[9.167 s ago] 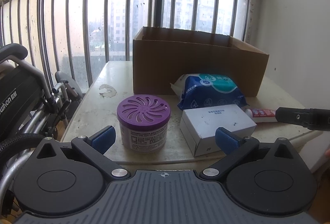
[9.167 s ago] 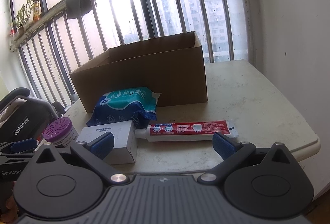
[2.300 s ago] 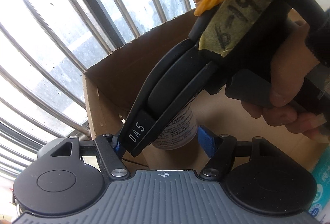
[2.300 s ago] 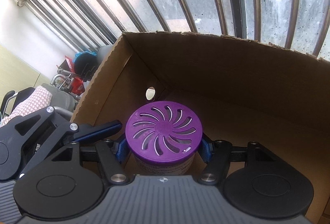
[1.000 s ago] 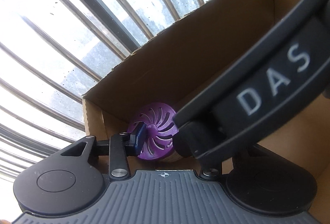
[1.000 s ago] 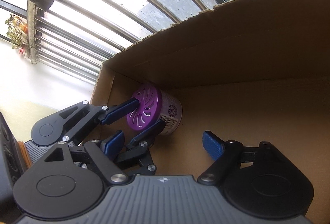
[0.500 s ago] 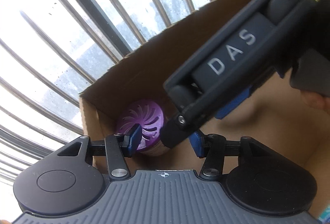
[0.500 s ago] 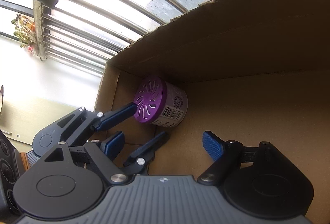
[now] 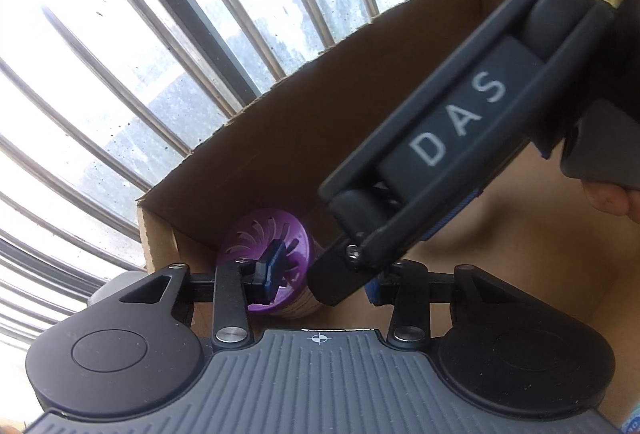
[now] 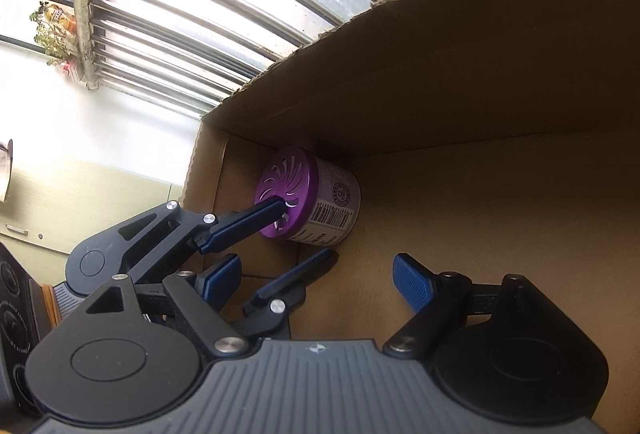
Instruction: Organize objects
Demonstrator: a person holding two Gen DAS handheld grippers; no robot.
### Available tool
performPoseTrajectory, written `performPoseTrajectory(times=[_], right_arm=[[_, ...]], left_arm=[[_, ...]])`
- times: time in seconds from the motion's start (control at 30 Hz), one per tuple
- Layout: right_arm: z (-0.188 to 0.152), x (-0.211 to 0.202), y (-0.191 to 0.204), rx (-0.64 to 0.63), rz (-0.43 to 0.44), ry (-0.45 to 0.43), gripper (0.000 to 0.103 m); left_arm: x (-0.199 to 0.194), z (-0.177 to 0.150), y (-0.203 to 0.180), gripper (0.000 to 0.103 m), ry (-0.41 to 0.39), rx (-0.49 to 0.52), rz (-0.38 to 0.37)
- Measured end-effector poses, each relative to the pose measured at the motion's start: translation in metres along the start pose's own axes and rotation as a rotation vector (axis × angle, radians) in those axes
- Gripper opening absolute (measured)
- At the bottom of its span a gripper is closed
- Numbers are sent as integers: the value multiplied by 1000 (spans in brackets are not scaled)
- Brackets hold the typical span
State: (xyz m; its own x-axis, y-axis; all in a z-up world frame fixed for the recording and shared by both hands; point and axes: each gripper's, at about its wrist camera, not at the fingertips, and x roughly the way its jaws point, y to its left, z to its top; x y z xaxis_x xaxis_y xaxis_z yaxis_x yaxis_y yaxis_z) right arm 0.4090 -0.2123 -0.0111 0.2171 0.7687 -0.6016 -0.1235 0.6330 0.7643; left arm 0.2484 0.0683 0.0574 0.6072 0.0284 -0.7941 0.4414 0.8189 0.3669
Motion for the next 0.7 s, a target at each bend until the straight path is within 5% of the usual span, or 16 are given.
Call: performPoseTrajectory(times=[0.27, 0.7], right_arm=[[0, -2, -5, 33, 17, -27, 86], [-2, -1, -5, 18, 33, -49, 86]], left_arm=[[14, 31, -14, 20, 0, 76, 16], [11, 27, -16, 21, 12, 104, 87]])
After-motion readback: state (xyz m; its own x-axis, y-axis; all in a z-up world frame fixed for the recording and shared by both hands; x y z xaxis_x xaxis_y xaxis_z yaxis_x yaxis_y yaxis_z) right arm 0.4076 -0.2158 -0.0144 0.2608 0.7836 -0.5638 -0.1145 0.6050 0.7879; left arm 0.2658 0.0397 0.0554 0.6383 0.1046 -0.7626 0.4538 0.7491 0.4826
